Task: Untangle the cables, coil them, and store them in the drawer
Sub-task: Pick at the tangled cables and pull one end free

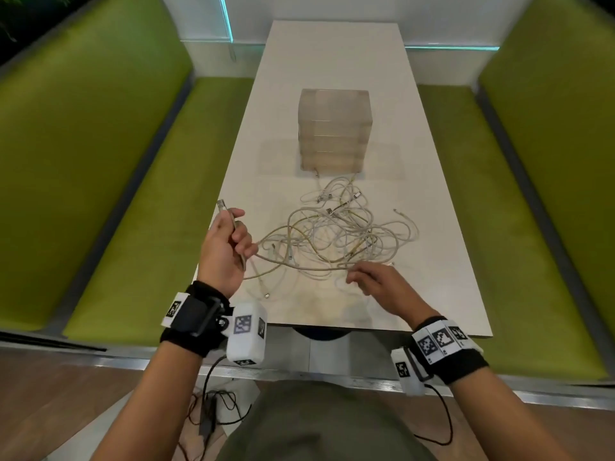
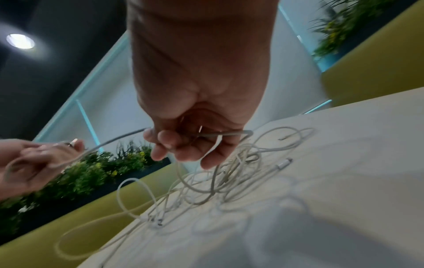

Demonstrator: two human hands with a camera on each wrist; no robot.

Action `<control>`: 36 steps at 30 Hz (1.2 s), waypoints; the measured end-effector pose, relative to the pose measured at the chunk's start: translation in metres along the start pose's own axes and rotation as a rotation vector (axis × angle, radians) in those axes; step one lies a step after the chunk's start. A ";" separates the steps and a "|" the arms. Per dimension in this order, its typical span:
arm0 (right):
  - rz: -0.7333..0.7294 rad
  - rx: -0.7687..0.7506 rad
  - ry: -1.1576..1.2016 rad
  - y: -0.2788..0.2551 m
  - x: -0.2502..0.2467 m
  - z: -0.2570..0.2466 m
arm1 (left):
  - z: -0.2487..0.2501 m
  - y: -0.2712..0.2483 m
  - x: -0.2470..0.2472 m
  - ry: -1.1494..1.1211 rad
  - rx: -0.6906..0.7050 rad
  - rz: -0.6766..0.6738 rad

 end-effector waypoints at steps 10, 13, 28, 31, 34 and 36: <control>0.070 -0.038 0.034 0.015 0.020 -0.041 | -0.071 -0.032 0.041 0.934 -0.018 -0.423; 0.049 -0.058 0.042 0.014 0.023 -0.046 | -0.069 -0.031 0.040 0.829 0.018 -0.335; 0.002 0.004 -0.115 0.030 0.001 -0.013 | -0.020 -0.011 0.007 0.076 0.037 -0.152; 0.043 0.028 -0.038 0.044 -0.002 -0.005 | -0.020 -0.013 0.014 -0.034 0.009 -0.130; 0.103 -0.022 -0.033 0.052 -0.002 -0.010 | -0.030 -0.015 0.020 0.197 -0.005 -0.063; 0.099 -0.070 -0.050 0.055 0.001 -0.017 | -0.042 -0.012 0.024 0.548 0.031 -0.087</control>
Point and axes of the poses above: each hand's wrist, its own y-axis towards the middle knuckle, its own x-axis out of the palm, z = x × y, the point moved 3 cm from there along y, towards the middle knuckle, and after that the axes turned 4 degrees about -z, right-handed, at the moved point
